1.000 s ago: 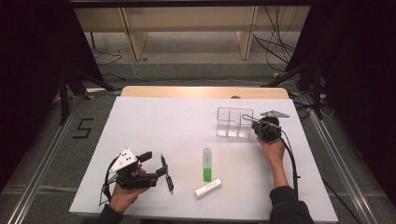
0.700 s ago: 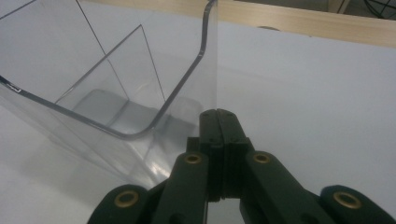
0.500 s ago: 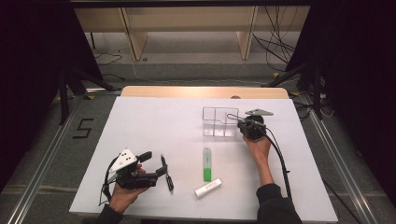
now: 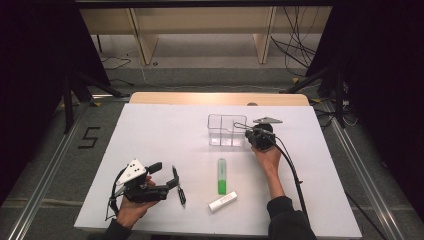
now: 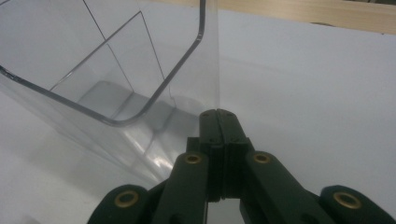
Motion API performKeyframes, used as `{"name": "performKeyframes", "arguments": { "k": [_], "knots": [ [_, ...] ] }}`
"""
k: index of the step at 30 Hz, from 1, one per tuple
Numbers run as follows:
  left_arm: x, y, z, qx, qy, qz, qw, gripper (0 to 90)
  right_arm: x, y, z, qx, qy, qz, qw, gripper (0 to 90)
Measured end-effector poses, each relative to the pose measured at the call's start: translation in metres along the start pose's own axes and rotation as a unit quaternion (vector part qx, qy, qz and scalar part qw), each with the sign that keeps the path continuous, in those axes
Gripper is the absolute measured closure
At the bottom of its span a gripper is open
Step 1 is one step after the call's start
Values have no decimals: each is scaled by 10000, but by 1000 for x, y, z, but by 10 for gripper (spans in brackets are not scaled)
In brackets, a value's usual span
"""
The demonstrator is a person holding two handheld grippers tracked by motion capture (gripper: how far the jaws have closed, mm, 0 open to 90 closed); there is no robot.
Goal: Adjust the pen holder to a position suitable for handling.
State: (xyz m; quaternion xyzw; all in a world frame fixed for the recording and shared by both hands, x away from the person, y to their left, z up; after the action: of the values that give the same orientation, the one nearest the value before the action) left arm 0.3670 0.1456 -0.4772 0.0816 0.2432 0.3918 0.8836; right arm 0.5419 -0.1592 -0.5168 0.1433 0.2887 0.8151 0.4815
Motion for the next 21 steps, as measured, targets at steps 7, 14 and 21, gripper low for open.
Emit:
{"name": "performKeyframes", "arguments": {
  "k": [7,14,21],
  "knots": [
    [0,0,0,-4,-8,0,10000,145,11,-5,5,3,-6,74,10000,900],
    [0,0,0,-8,-5,0,10000,145,21,-11,10,29,56,114,9999,900],
    [0,0,0,2,-4,-9,10000,145,29,-16,15,71,109,142,9998,900]
  ]
}}
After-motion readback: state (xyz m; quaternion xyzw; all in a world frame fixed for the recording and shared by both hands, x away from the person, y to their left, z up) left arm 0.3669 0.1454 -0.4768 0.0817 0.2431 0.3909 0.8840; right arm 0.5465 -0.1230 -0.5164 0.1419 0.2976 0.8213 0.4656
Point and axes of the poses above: each handheld gripper's, and its own axes: y roughly backward along the jaws, z roughly out of its top, x roughly to its left, the point moved 7 cm from there along -y, roughly forward along the jaws, and after that the axes turned 10 degrees about y, right-handed, at the moved point
